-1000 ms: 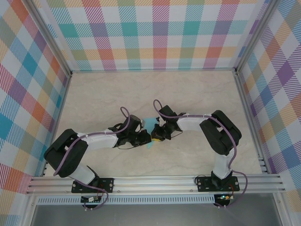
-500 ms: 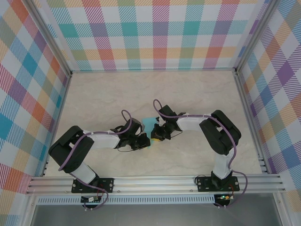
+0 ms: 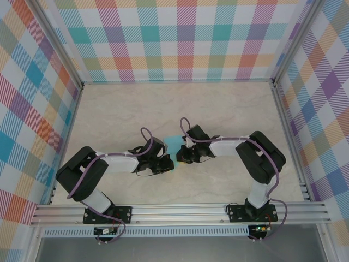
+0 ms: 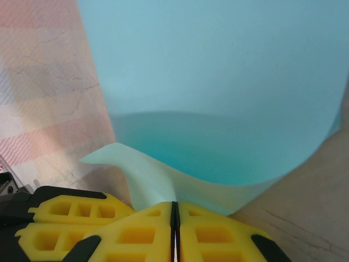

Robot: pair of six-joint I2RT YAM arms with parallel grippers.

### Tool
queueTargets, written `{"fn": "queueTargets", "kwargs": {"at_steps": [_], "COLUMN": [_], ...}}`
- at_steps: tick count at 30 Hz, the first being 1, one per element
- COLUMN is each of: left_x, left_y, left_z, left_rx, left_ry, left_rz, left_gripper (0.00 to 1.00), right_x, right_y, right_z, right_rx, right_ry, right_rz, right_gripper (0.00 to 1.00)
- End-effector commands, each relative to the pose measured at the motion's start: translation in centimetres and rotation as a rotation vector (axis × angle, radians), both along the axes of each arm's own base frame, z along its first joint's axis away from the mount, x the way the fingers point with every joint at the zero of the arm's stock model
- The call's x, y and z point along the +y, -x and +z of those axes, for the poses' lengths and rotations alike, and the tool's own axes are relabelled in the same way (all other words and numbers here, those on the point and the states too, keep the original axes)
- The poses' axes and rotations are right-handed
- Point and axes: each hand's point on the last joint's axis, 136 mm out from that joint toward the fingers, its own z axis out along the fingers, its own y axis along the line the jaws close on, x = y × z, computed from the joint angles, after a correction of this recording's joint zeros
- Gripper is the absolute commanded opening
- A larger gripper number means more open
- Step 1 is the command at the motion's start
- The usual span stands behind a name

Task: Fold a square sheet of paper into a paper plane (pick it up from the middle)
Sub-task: Third fold the triangle at the center of the table.

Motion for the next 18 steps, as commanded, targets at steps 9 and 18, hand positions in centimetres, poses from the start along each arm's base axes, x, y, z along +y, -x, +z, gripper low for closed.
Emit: {"fn": "queueTargets", "kwargs": {"at_steps": [9, 18], "left_x": [5.1, 6.1], "left_y": [3.3, 4.1], "left_z": [-4.4, -4.9], "left_rx": [0.139, 0.173], "left_ry": [-0.257, -0.313], "left_rz": [0.049, 0.046], "left_gripper": [0.06, 0.06], "right_x": [-0.3, -2.2], "right_y": [-1.0, -4.8], "right_z": [-1.2, -0.8], "right_rx": [-0.069, -0.16], "right_ry": [0.037, 0.076], "right_rz": [0.051, 0.022], "right_gripper": [0.1, 0.1]}}
